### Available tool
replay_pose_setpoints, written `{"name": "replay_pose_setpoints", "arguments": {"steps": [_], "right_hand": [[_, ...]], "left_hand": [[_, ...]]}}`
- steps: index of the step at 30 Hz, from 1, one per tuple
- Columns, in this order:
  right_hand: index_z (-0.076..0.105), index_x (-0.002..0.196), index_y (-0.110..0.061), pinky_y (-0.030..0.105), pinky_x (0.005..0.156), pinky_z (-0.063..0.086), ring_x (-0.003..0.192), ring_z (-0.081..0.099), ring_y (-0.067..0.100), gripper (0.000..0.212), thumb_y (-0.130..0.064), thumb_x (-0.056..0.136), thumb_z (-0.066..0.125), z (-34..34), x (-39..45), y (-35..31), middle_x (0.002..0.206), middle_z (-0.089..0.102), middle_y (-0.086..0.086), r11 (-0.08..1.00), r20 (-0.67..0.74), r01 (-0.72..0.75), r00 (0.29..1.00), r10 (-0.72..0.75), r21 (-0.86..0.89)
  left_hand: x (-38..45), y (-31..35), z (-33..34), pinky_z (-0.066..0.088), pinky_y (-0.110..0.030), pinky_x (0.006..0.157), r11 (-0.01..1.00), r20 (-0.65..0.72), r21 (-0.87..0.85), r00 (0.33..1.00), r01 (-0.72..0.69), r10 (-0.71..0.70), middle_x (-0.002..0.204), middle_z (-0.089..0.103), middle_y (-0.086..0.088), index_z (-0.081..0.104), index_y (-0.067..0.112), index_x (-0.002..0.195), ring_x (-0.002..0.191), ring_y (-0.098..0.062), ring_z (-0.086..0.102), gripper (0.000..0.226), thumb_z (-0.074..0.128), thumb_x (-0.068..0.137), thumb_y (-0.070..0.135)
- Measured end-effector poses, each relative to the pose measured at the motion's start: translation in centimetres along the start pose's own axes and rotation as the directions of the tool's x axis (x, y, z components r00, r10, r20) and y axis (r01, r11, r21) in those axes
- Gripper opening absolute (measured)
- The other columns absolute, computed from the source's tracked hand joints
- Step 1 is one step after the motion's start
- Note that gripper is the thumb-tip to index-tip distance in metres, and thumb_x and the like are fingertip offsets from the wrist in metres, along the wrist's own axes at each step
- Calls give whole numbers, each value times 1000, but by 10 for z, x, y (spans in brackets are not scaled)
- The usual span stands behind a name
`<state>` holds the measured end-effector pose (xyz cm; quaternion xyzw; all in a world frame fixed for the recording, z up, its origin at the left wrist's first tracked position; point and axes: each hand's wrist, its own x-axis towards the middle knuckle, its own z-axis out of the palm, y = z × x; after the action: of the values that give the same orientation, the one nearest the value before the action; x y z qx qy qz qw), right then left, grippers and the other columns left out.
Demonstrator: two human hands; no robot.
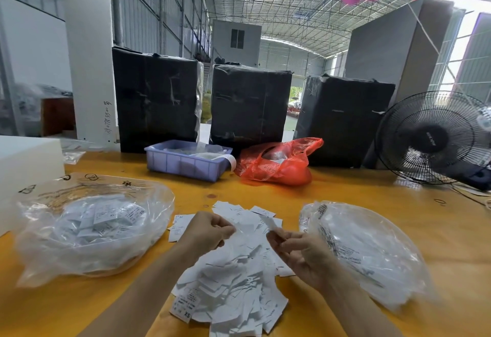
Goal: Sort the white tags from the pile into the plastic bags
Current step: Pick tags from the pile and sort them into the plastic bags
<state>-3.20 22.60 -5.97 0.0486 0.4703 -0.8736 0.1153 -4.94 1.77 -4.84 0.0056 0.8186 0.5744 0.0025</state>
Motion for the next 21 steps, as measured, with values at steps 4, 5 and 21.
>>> {"name": "replay_pose_setpoints", "arguments": {"steps": [4,5,21], "right_hand": [[63,90,15,25,50,56,60,69,24,12,7,83,59,5,-3,4,71,68,20,1000,-36,6,999,-6,10],[61,92,11,25,48,55,56,67,22,12,1,87,58,6,-3,5,66,66,17,1000,-60,3,998,-3,-8],[61,99,5,24,58,55,71,71,28,36,9,64,71,10,-6,8,84,72,19,967,29,132,991,-129,-220]], "left_hand": [[-1,2,1,43,-17,52,1000,46,21,999,22,-23,68,60,-5,70,7,83,62,-13,53,12,61,88,1],[-2,3,1,43,-17,53,999,59,24,998,29,-30,70,60,-5,71,7,84,62,-13,53,14,60,89,0],[-5,10,5,48,-18,51,980,76,-198,997,27,-12,78,70,-4,68,6,86,53,-9,60,14,60,93,16]]}}
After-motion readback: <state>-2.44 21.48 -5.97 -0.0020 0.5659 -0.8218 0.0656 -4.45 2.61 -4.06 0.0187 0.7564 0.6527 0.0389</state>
